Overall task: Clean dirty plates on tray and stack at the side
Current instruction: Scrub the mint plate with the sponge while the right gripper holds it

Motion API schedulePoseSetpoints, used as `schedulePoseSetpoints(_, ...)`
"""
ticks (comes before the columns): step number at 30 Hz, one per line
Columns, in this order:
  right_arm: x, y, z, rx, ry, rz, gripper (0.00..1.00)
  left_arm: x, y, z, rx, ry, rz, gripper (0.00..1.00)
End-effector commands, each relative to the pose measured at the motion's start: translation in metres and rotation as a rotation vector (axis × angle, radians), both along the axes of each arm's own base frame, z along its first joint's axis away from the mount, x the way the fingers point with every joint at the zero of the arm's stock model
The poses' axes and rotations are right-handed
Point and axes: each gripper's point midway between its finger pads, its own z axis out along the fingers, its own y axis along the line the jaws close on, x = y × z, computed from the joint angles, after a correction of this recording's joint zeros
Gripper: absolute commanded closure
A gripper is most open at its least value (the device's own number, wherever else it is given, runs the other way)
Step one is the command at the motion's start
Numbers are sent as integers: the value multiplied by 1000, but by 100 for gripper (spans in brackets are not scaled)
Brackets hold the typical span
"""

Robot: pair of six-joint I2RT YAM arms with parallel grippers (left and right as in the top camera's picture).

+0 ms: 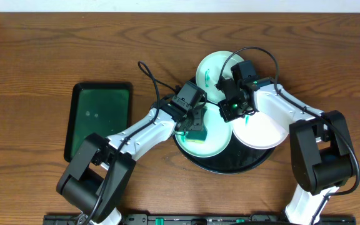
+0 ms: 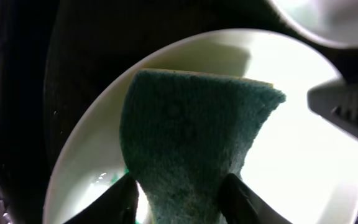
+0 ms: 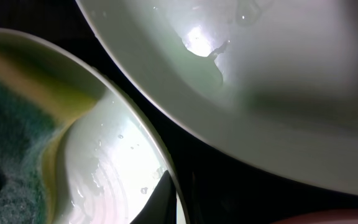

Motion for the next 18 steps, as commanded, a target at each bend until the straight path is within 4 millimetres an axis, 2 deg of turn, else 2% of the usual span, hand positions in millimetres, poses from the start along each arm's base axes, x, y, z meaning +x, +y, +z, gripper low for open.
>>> schedulePoseSetpoints(1,0,4,-4,-6,5,2,93,-13,4,-10,33,44,-41,66)
schedulePoseSetpoints(3,0,4,-4,-6,5,2,93,-14,15,-13,89,44,-23,76)
schedulePoseSetpoints(5,0,4,-4,-6,5,2,93,-12,30,-16,169,26,2,81)
schedulePoseSetpoints(6,0,4,-4,-6,5,2,93,-12,38,-16,209,19,13,90)
schedulePoseSetpoints(7,0,4,-4,-6,5,2,93,-12,46,-17,251,14,23,92)
schedulePoseSetpoints(11,0,4,-5,-8,8,2,96,-9,79,-15,411,-19,64,93)
schedulePoseSetpoints(13,0,4,-5,-8,8,2,99,-5,87,-12,441,-39,81,93)
schedulePoseSetpoints(18,-1,3,-5,-9,11,2,99,10,82,12,394,-102,110,93)
